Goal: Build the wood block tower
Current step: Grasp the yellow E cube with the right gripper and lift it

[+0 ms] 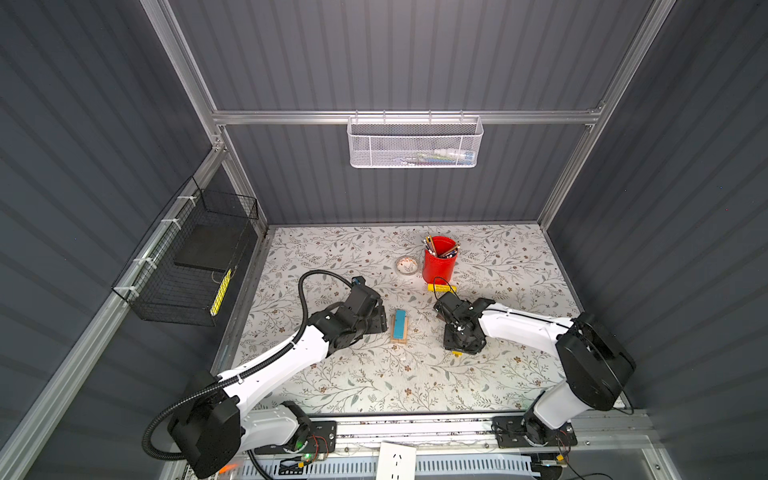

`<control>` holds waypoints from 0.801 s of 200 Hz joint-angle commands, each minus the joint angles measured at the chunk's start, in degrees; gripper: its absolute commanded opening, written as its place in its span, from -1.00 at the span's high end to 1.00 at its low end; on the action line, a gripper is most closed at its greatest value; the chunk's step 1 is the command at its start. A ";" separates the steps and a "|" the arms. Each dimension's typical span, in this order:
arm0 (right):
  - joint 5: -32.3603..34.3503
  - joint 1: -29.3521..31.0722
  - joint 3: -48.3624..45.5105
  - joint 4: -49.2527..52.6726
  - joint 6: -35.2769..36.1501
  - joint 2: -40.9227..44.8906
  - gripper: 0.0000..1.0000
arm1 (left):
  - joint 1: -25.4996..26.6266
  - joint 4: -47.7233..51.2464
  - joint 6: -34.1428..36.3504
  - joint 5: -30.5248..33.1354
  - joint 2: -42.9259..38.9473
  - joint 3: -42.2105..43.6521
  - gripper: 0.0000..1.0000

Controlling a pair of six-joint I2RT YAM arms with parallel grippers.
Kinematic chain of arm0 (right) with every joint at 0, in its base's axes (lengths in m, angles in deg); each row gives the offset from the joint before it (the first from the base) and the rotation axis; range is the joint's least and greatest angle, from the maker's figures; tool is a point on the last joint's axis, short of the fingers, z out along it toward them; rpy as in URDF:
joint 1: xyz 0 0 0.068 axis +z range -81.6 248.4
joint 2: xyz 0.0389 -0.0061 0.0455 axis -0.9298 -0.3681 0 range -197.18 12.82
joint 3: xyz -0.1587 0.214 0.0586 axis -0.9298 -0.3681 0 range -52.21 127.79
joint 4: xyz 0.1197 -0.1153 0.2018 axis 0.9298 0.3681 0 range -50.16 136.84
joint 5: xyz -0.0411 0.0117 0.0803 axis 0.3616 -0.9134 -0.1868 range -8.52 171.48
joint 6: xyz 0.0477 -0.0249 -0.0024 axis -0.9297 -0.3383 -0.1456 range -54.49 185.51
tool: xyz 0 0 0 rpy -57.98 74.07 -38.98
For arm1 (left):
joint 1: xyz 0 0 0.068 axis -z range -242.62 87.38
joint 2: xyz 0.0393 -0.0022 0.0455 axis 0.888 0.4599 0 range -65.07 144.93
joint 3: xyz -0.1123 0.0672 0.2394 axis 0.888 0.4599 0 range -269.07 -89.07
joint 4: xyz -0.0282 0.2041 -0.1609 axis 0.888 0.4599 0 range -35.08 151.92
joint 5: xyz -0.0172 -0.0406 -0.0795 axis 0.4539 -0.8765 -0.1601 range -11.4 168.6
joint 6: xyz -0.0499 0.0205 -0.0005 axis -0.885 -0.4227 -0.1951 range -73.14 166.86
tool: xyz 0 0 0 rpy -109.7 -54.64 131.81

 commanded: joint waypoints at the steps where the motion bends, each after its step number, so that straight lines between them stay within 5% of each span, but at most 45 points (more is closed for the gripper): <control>1: -0.08 -0.08 -1.32 -0.58 -0.28 -0.66 0.17 | 0.22 0.53 0.08 1.14 0.74 -2.16 -0.44; 160: -1.06 0.10 1.50 2.19 4.19 1.34 0.48 | 0.18 2.83 0.63 3.93 -0.99 -2.39 -0.47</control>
